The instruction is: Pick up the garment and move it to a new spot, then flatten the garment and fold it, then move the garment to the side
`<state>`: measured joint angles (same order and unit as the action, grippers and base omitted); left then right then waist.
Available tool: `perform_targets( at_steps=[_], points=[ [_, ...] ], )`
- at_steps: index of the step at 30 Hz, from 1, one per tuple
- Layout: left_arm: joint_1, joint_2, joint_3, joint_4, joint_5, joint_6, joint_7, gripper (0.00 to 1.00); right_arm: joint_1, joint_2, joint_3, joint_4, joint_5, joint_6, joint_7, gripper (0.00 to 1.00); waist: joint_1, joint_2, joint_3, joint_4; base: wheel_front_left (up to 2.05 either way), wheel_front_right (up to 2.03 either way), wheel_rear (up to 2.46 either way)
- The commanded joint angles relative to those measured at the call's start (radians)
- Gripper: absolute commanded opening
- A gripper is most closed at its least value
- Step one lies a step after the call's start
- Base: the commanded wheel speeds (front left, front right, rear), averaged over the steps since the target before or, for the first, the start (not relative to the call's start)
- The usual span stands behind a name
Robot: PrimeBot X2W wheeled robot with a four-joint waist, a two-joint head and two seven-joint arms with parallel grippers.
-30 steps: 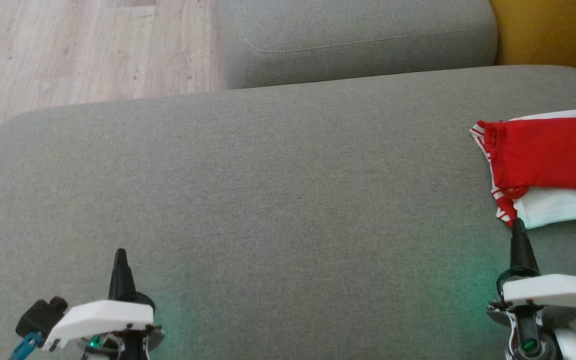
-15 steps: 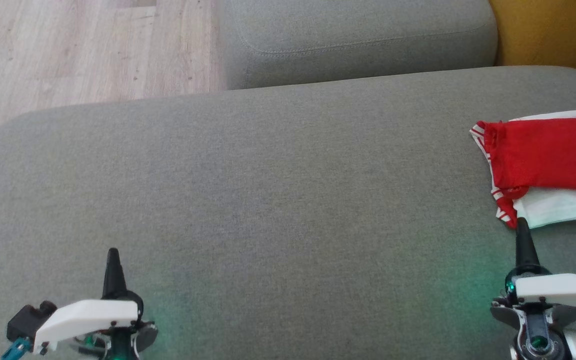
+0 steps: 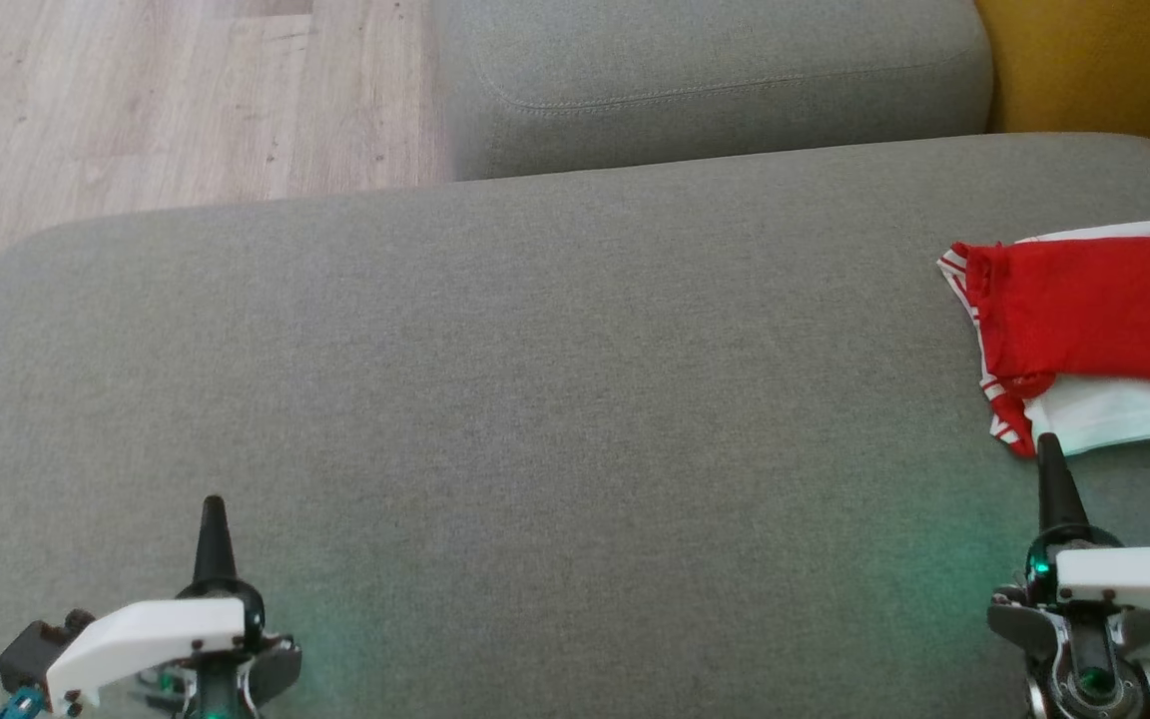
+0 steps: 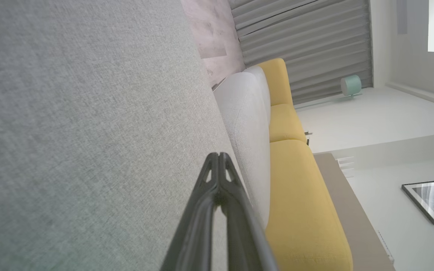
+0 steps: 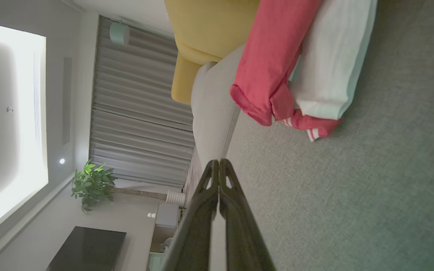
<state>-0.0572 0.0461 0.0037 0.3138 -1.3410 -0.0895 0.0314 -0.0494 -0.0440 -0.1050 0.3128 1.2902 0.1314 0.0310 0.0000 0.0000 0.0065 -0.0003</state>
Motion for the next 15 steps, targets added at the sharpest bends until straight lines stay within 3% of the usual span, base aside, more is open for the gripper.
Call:
perform_targets(
  at_steps=[1, 15],
  points=[
    [-0.050, 0.003, 0.039, -0.041, -0.026, -0.009, 0.008, 0.00, -0.052, -0.005, 0.012, -0.042, 0.034, -0.001, 0.009, 0.00, 0.0000, 0.0000, 0.000, 0.000, 0.00, 0.00, 0.00],
    [-0.050, 0.004, 0.075, -0.055, -0.149, -0.026, 0.046, 0.00, -0.056, -0.006, 0.001, -0.056, 0.179, -0.001, 0.046, 0.00, 0.0000, 0.0000, -0.002, 0.000, 0.00, 0.00, 0.00]
  ],
)
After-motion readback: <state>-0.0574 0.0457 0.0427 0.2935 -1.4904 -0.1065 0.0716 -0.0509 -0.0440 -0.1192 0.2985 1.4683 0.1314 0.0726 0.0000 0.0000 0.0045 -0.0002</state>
